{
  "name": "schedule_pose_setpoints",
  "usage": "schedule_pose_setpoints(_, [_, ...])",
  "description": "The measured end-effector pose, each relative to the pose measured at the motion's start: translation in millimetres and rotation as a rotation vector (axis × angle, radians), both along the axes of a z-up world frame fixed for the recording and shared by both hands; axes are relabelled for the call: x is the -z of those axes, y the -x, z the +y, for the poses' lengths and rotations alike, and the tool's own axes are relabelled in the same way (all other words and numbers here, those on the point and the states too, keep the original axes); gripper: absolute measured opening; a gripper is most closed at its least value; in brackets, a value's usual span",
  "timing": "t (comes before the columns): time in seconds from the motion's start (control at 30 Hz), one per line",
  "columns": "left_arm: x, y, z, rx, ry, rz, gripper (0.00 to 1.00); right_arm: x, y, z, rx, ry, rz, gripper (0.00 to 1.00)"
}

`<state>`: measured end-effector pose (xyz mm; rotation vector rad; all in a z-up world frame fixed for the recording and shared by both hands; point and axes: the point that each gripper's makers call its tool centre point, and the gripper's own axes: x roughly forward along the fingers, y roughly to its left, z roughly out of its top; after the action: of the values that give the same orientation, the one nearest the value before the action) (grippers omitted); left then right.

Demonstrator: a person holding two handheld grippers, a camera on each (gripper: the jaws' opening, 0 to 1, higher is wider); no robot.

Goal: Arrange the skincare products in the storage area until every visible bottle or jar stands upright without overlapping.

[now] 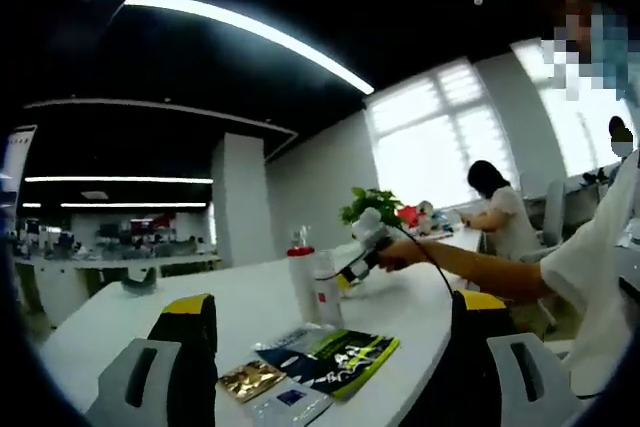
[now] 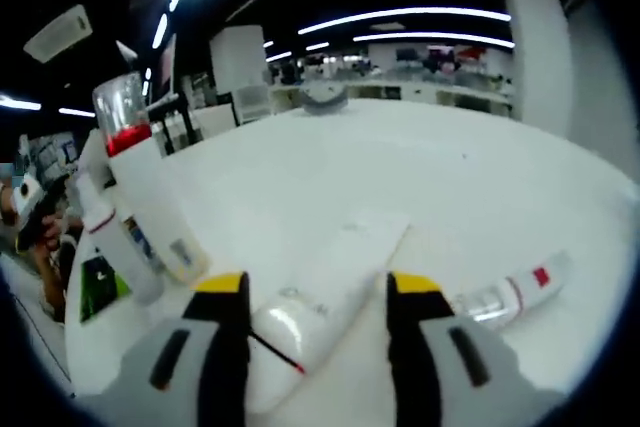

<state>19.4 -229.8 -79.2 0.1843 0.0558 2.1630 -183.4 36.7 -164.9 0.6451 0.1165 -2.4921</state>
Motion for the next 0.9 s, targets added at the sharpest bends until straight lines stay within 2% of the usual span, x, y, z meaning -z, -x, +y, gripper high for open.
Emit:
schedule_pose_setpoints(0.1, [-10.4, 1.1, -7, -0.038, -0.011, 0.044, 0.99, 2.4, 3, 1, 0.029, -0.029, -0.017, 0.55])
schedule_pose_setpoints(0.3, [-13.8, -0.7, -11, -0.027, -0.022, 0.038, 0.99, 0.5, 11, -11, 0.06, -0.018, -0.022, 0.53])
schedule_pose_setpoints(0.37, [-13.0, -4.1, -8, 0.01, -0.038, 0.016, 0.99, 2.5, 12, -15, 0.063, -0.026, -0.033, 0.51])
schedule_pose_setpoints(0.43, [-15.6, -11.0, -2, 0.072, -0.085, -0.03, 0.99, 5.8, 25, -10, 0.1, -0.066, -0.061, 0.52])
schedule_pose_setpoints(0.6, [-10.7, -10.4, 0, 0.05, -0.038, 0.001, 0.99, 8.9, 45, -10, 0.121, -0.108, -0.074, 0.52])
schedule_pose_setpoints(0.73, [-7.8, -9.4, -2, 0.036, -0.029, 0.002, 0.99, 10.2, 53, -6, 0.134, -0.095, -0.08, 0.5])
schedule_pose_setpoints(0.8, [-5.6, -9.2, -2, 0.03, -0.019, 0.006, 0.99, 9.5, 63, 4, 0.176, -0.068, -0.085, 0.48])
schedule_pose_setpoints(0.9, [-2.6, -11.5, 0, 0.037, -0.011, 0.001, 0.99, 10.7, 65, 6, 0.178, -0.094, -0.071, 0.48])
